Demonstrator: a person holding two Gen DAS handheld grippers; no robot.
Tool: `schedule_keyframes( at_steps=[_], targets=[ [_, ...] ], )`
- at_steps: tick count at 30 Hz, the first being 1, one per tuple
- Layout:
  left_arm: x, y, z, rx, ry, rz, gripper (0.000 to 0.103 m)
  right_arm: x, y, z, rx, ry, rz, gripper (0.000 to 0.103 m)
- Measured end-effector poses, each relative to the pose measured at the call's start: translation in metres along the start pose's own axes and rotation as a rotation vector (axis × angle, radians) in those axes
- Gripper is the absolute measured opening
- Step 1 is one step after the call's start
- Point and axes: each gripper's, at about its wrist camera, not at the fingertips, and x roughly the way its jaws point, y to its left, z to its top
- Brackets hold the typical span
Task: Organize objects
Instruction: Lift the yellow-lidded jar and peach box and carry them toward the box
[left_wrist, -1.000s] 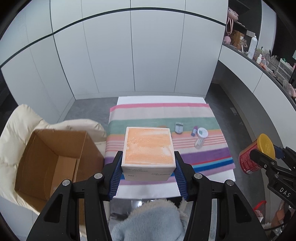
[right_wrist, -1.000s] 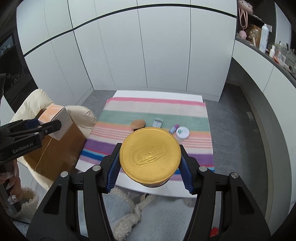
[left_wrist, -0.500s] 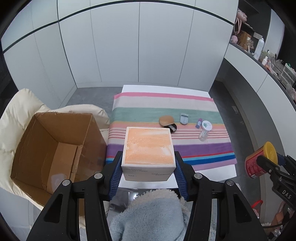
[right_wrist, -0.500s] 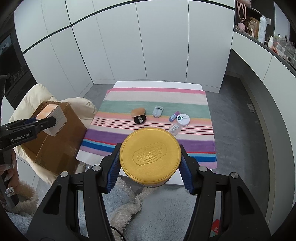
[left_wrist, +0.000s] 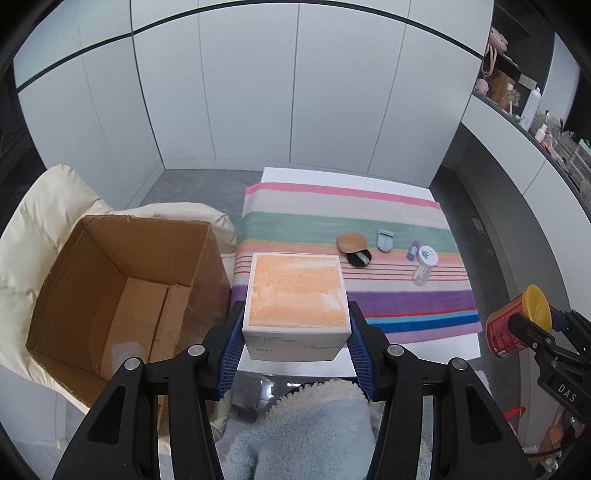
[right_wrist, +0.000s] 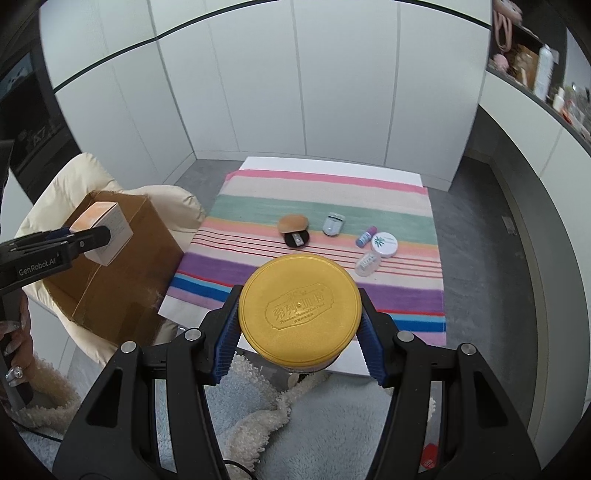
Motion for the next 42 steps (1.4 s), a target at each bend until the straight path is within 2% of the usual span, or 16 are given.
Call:
schedule_keyframes(
  at_steps=[11, 21, 24, 31, 36, 42],
  targets=[
    [-0.007, 0.038, -0.011, -0.060, 0.006, 0.042, 0.053, 0.005, 0.058, 0.006, -0.107, -0.002, 0.063, 0.059],
    [-0.024, 0.099, -0.038, -0.143, -0.012, 0.150, 0.053, 0.016, 0.131, 0.010, -0.214, 0.000, 0.171, 0.059],
    [-0.029, 0.124, -0.049, -0.175, -0.013, 0.201, 0.053, 0.022, 0.160, 0.009, -0.262, 0.018, 0.221, 0.059],
    [-0.042, 0.181, -0.076, -0.286, 0.006, 0.267, 0.053, 0.041, 0.233, -0.005, -0.402, 0.064, 0.312, 0.059],
    [-0.046, 0.198, -0.093, -0.312, 0.023, 0.280, 0.053, 0.052, 0.272, -0.016, -0.459, 0.096, 0.357, 0.059],
    [-0.040, 0.218, -0.092, -0.330, 0.033, 0.301, 0.053, 0.068, 0.309, -0.019, -0.515, 0.125, 0.383, 0.059]
  ],
)
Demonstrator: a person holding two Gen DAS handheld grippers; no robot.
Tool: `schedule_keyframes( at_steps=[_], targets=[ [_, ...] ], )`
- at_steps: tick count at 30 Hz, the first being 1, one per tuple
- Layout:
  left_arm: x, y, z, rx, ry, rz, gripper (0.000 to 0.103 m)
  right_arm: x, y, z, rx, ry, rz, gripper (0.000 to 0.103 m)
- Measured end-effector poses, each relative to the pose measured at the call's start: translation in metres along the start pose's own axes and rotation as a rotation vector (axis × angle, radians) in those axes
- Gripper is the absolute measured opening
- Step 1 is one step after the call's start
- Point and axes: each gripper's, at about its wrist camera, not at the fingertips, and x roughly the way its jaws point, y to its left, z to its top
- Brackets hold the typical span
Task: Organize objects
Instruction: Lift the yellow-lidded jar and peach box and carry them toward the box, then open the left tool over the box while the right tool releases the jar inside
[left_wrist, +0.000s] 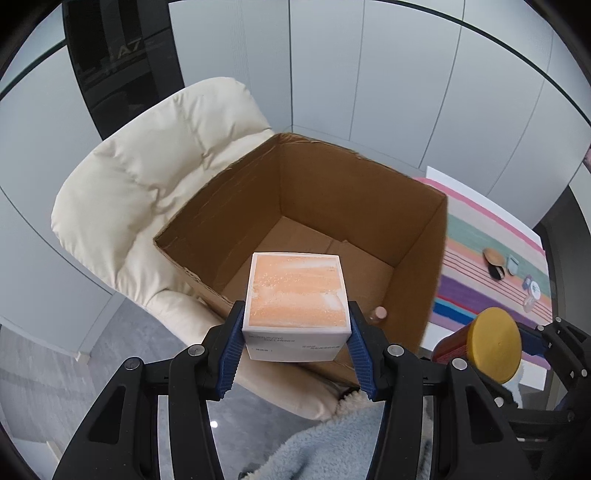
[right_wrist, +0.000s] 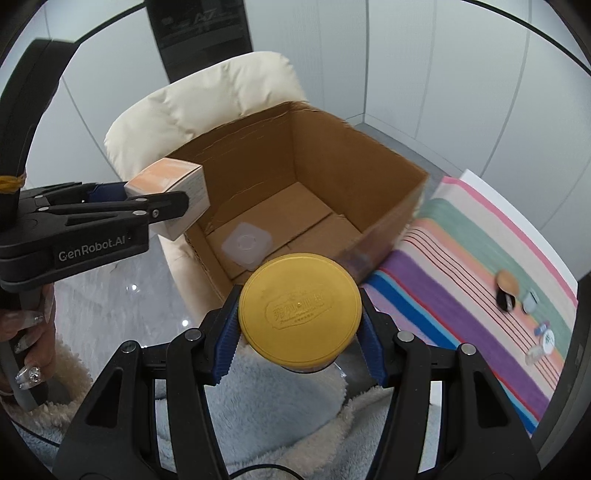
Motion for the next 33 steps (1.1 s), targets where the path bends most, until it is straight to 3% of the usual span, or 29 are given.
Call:
schedule_keyframes(
  at_steps=[6, 9, 13, 16, 17, 19, 20, 21, 23, 33],
  targets=[
    [0.022, 0.005, 0.013, 0.015, -0.020, 0.032, 0.053, 0.024, 0.006, 0.019, -0.027, 0.017, 0.003, 0.059],
    [0.033, 0.001, 0.019, 0.070, -0.046, 0.086, 0.053, 0.035, 0.006, 0.032, -0.030, 0.016, 0.016, 0.059],
    [0.050, 0.009, 0.032, 0.031, -0.011, 0.032, 0.053, 0.050, 0.007, 0.051, -0.038, 0.004, 0.026, 0.059],
    [0.054, 0.012, 0.037, 0.041, -0.044, 0.029, 0.055, 0.061, 0.008, 0.063, -0.041, -0.005, 0.019, 0.059],
    [0.055, 0.013, 0.039, 0.049, -0.055, 0.021, 0.055, 0.065, 0.008, 0.066, -0.041, -0.008, 0.006, 0.061],
    [0.056, 0.014, 0.042, 0.049, -0.059, 0.038, 0.071, 0.070, 0.007, 0.071, -0.034, -0.016, -0.015, 0.086],
    [0.057, 0.018, 0.044, 0.037, -0.061, 0.048, 0.075, 0.071, 0.004, 0.071, -0.022, -0.026, -0.036, 0.097],
    [0.057, 0.022, 0.045, 0.017, -0.059, 0.041, 0.080, 0.070, 0.003, 0.072, -0.016, -0.040, -0.053, 0.100],
    [0.058, 0.028, 0.045, -0.013, -0.049, 0.018, 0.086, 0.068, 0.000, 0.072, -0.007, -0.063, -0.045, 0.101],
    [0.057, 0.026, 0.044, -0.022, -0.035, -0.002, 0.087, 0.065, -0.008, 0.069, 0.014, -0.067, -0.037, 0.101]
  ],
)
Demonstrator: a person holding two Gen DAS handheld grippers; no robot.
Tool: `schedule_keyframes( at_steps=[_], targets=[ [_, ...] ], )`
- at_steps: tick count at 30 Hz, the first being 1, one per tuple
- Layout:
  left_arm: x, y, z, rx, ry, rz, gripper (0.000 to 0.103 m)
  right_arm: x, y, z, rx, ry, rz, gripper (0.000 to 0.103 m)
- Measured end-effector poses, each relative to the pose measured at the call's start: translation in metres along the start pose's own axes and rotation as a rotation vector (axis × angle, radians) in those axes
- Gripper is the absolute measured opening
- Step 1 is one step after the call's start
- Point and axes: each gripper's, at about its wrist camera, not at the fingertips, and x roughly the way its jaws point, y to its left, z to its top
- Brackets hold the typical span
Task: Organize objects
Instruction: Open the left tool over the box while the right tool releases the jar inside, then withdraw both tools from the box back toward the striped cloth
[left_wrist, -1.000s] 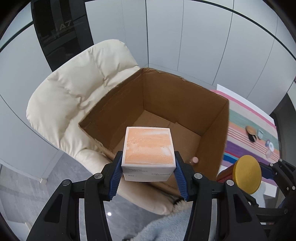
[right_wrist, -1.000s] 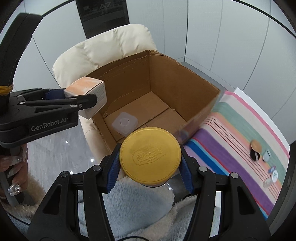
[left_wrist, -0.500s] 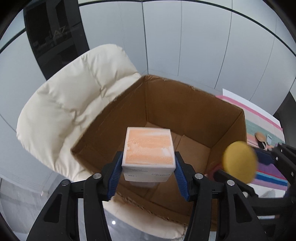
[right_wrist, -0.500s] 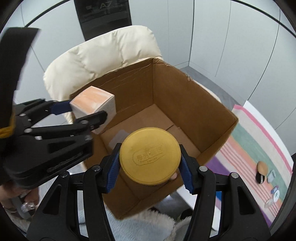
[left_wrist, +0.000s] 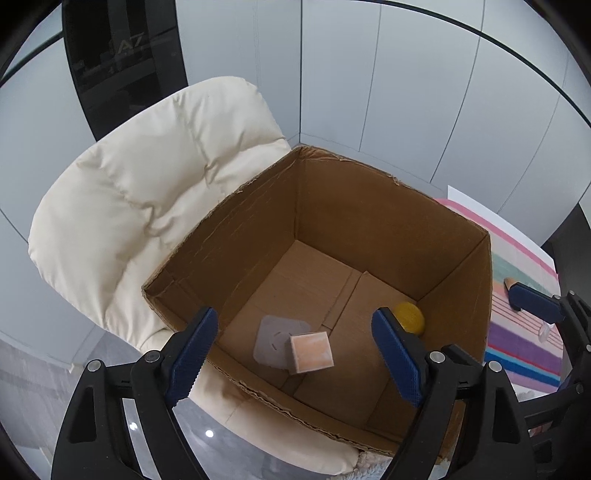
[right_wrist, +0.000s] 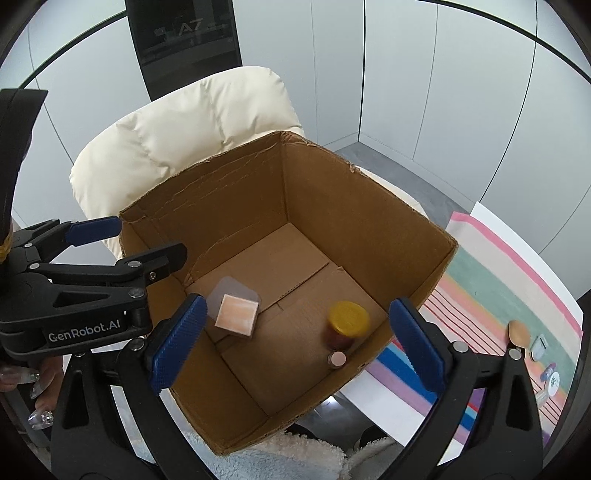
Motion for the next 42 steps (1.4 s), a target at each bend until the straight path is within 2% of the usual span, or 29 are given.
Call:
schedule_keyframes(
  at_steps=[6, 15, 25, 30, 42],
  targets=[
    [-0.001, -0.008, -0.001, 0.019, -0.010, 0.006, 0.087, -0.007, -0.005, -0.006, 0.017, -0.002, -0.006, 0.101],
    [-0.009, -0.039, -0.002, 0.062, -0.023, -0.052, 0.087, -0.032, -0.032, -0.027, 0.097, -0.010, -0.071, 0.101],
    [-0.019, -0.119, -0.002, 0.191, -0.049, -0.136, 0.087, -0.069, -0.086, -0.061, 0.202, -0.020, -0.167, 0.101],
    [-0.018, -0.160, -0.005, 0.213, -0.008, -0.221, 0.087, -0.090, -0.117, -0.083, 0.265, -0.027, -0.213, 0.101],
    [-0.023, -0.263, -0.023, 0.376, 0.026, -0.320, 0.087, -0.136, -0.190, -0.141, 0.418, -0.022, -0.317, 0.101]
  ],
)
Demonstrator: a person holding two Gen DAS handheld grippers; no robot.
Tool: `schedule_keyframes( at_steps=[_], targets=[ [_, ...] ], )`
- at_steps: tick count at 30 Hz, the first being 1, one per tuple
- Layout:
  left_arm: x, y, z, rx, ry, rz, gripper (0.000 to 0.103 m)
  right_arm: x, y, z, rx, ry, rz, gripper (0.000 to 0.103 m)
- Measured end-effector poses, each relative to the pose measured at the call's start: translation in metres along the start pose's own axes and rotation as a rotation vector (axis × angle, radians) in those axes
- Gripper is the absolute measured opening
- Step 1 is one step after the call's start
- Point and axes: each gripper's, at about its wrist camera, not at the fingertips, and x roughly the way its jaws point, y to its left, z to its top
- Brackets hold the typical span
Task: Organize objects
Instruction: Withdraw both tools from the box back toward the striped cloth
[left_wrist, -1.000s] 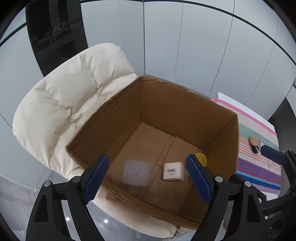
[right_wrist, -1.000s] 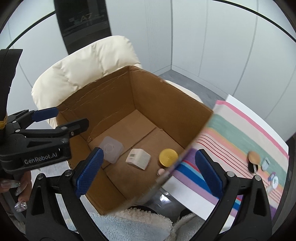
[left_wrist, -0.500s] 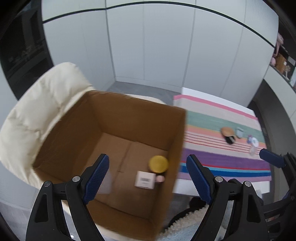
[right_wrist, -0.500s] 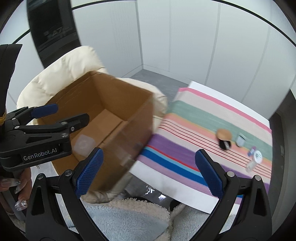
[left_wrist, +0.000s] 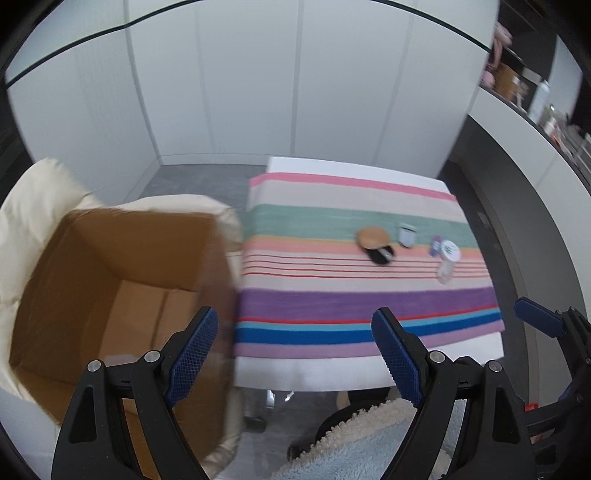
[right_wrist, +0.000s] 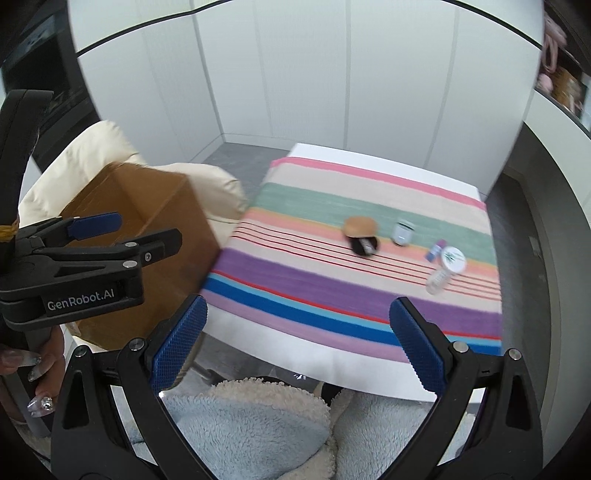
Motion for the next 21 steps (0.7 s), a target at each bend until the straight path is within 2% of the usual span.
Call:
schedule_keyframes(
  at_steps=[7, 10, 16, 21],
  targets=[
    [0.011, -0.054, 0.011, 0.076, 0.012, -0.064, 0.086, -0.011, -0.047, -0.012, 0.067, 0.000, -0.047, 0.101],
    [0.015, -0.074, 0.015, 0.111, 0.002, -0.065, 0.086, -0.014, -0.065, -0.018, 0.090, 0.001, -0.068, 0.101],
    [0.028, -0.092, 0.023, 0.119, 0.022, -0.094, 0.086, -0.012, -0.106, -0.028, 0.157, 0.010, -0.074, 0.101],
    [0.049, -0.095, 0.026, 0.139, 0.057, -0.059, 0.086, -0.001, -0.135, -0.032, 0.198, 0.022, -0.071, 0.101]
  ],
)
